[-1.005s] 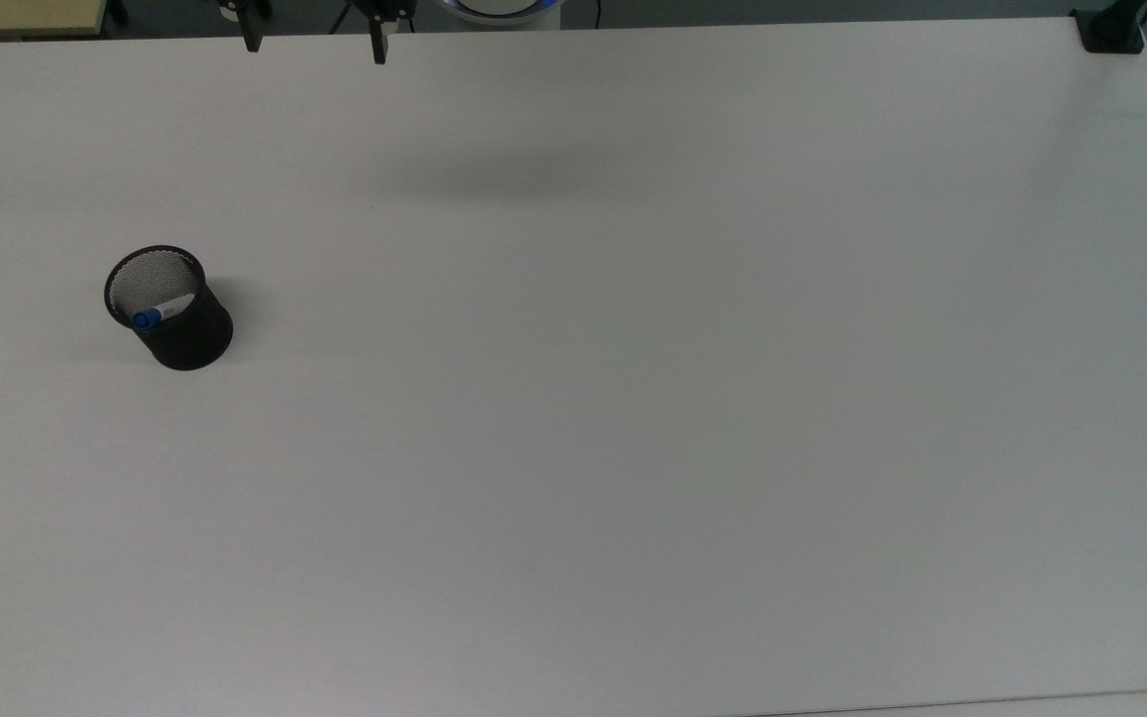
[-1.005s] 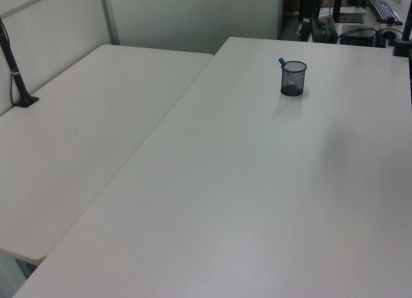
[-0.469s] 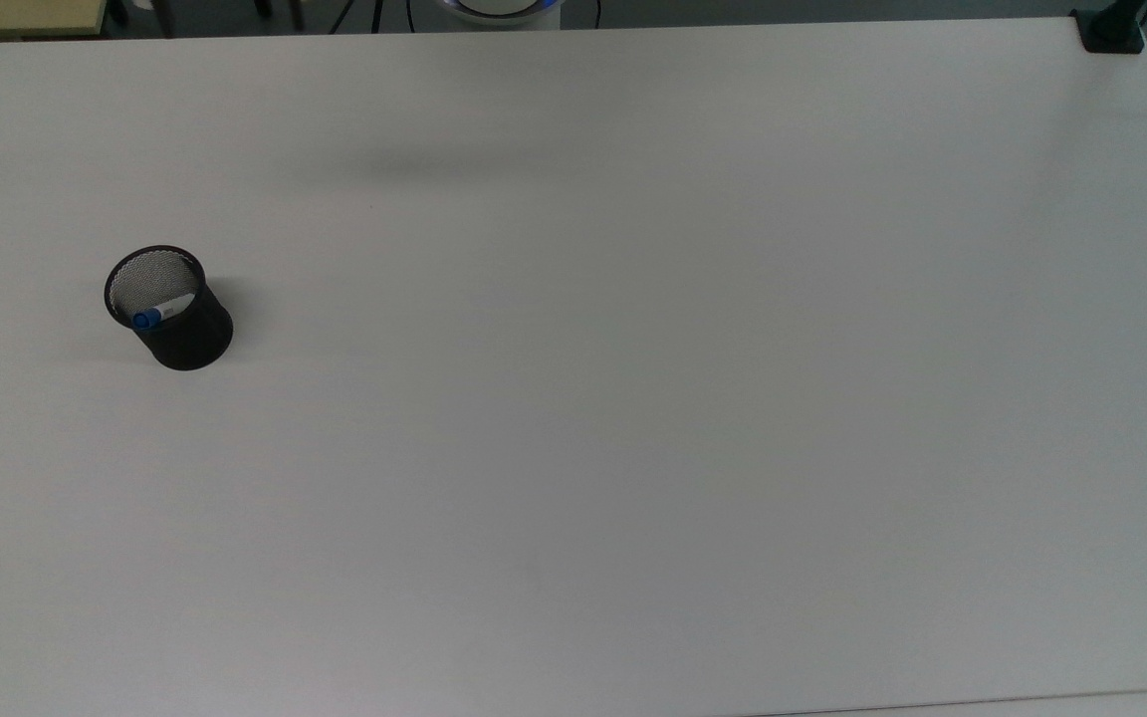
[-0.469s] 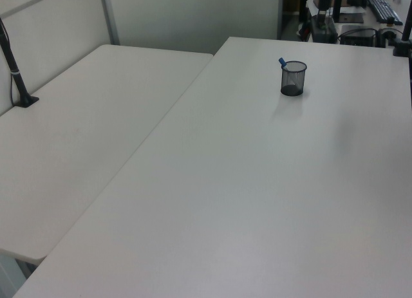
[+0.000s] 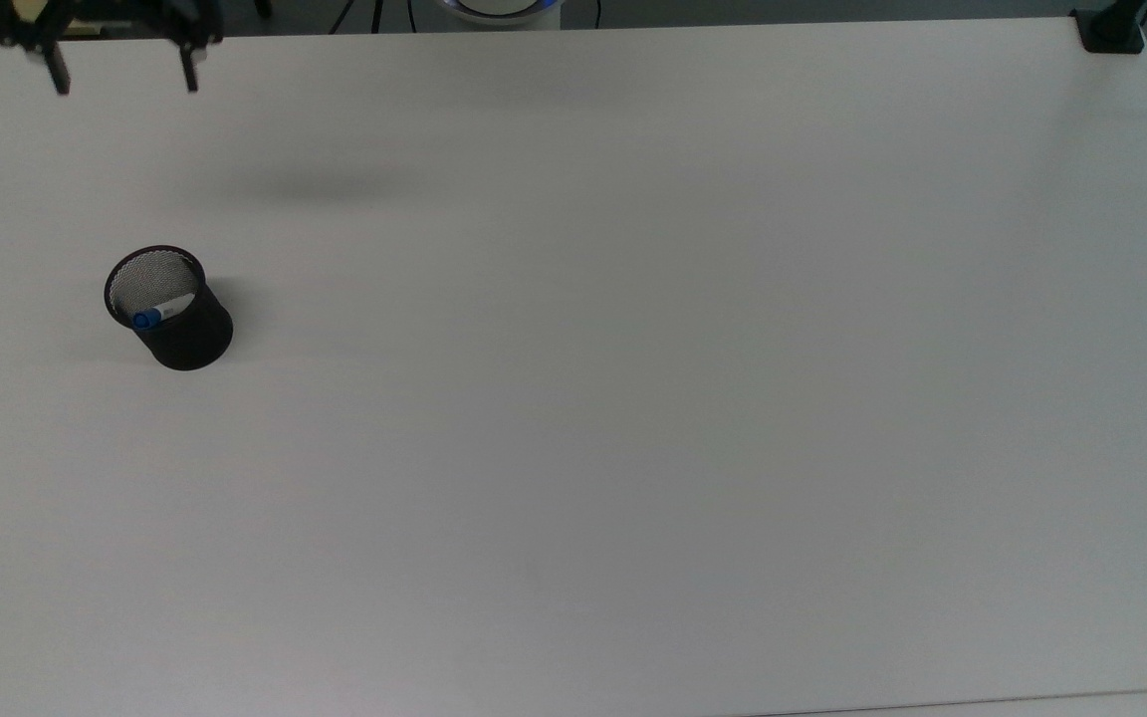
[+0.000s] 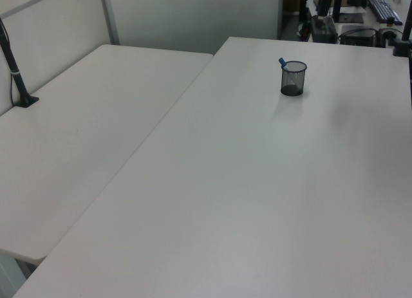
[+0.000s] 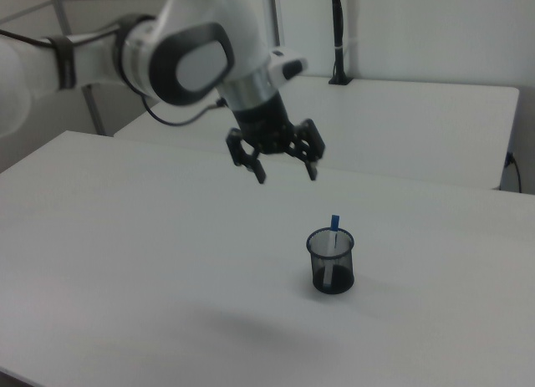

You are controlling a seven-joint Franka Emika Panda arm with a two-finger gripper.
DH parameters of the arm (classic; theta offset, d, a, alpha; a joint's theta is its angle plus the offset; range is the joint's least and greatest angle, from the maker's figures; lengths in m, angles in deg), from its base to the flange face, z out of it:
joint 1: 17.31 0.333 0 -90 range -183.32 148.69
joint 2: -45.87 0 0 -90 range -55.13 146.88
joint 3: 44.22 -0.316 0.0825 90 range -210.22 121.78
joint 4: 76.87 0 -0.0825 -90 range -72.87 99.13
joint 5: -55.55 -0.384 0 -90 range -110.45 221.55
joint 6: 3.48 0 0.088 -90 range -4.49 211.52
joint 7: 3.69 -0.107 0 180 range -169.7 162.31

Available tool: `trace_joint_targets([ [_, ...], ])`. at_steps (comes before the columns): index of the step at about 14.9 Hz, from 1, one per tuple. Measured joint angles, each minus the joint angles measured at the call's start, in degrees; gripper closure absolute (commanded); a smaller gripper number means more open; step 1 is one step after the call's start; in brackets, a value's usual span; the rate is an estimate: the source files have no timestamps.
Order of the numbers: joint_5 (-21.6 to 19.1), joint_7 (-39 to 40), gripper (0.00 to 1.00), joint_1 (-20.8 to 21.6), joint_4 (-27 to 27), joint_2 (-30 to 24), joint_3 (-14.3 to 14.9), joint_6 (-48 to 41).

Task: Remove the marker
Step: 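Move the open gripper toward the black mesh pen cup, then lower the gripper over the cup and close on the blue-capped marker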

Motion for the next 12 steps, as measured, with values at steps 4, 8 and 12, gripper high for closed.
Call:
trace_joint_targets([
  [4, -0.69, -2.22, 0.03, -1.21, 1.41, 6.72, -0.03, 11.78],
  [8, -4.10, -7.07, 0.16, -1.49, 1.42, 12.57, -0.07, 20.91],
  [12, -6.77, -9.16, 0.31, -1.25, 1.28, 16.16, -0.30, 25.29],
])
